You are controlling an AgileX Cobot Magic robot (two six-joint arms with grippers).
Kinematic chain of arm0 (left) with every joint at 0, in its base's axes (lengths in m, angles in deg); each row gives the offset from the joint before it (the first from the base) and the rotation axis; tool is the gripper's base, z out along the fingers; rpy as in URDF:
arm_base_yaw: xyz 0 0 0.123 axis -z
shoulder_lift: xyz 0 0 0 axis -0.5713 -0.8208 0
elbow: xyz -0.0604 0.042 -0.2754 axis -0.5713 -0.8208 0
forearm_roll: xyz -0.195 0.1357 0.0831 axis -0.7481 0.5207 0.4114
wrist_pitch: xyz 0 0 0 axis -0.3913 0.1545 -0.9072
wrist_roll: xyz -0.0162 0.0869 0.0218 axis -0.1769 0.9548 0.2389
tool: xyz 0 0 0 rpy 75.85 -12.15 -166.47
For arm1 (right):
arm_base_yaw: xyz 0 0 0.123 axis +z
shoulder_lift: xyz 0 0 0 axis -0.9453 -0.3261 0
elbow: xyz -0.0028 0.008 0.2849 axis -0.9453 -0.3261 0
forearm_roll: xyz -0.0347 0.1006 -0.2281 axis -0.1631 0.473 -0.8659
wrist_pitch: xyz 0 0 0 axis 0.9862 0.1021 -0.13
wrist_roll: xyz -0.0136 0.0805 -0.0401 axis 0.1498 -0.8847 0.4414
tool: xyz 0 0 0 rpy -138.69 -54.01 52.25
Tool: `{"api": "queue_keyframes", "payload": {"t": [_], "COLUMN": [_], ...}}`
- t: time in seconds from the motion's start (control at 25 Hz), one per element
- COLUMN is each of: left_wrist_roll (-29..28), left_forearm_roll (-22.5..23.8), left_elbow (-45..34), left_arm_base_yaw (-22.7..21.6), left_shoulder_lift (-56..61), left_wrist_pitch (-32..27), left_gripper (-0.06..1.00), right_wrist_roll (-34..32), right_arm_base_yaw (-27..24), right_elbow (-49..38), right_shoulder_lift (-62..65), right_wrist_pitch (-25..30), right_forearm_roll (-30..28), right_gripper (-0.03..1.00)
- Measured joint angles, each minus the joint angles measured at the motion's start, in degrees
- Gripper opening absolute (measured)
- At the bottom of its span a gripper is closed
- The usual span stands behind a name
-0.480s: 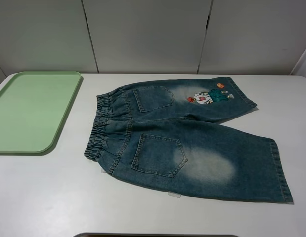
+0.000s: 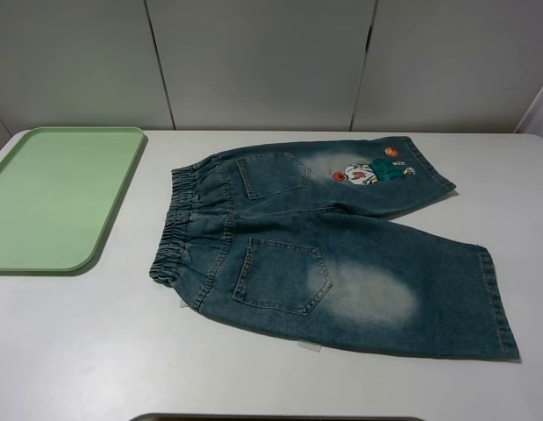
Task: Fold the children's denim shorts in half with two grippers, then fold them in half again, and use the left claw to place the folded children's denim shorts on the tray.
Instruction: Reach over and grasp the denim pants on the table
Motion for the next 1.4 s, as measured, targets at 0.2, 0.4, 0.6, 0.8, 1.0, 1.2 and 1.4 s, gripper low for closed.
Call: {"api": "queue_keyframes", "payload": {"t": [0.2, 0.4, 0.6, 0.8, 1.0, 1.2, 1.4], "left_wrist_roll": [0.0, 0.0, 0.0, 0.0, 0.0, 0.0, 5.6], "left_forearm_roll": [0.1, 0.1, 0.2, 0.4, 0.6, 0.7, -0.7], "left_elbow": [0.0, 0.0, 0.0, 0.0, 0.0, 0.7, 8.1], "left_arm_base_yaw": [0.0, 0.0, 0.0, 0.0, 0.0, 0.0, 0.1], "left_shoulder_lift": [0.0, 0.0, 0.0, 0.0, 0.0, -1.1, -12.6], "left_wrist_pitch": [0.0, 0.0, 0.0, 0.0, 0.0, -0.2, -1.4], "left_gripper": [0.97, 0.97, 0.97, 0.97, 0.97, 0.97, 0.97], "right_wrist_roll": [0.0, 0.0, 0.0, 0.0, 0.0, 1.3, 8.7], "right_arm_base_yaw": [0.0, 0.0, 0.0, 0.0, 0.0, 0.0, 0.0], "right_elbow": [0.0, 0.0, 0.0, 0.0, 0.0, 2.4, 7.1], "right_shoulder_lift": [0.0, 0.0, 0.0, 0.0, 0.0, -3.1, -14.9], "right_wrist_pitch": [0.0, 0.0, 0.0, 0.0, 0.0, 0.1, 0.1], "right_forearm_roll": [0.2, 0.4, 0.4, 0.4, 0.4, 0.4, 1.0], "right_gripper": [0.70, 0.70, 0.70, 0.70, 0.70, 0.70, 0.70]}}
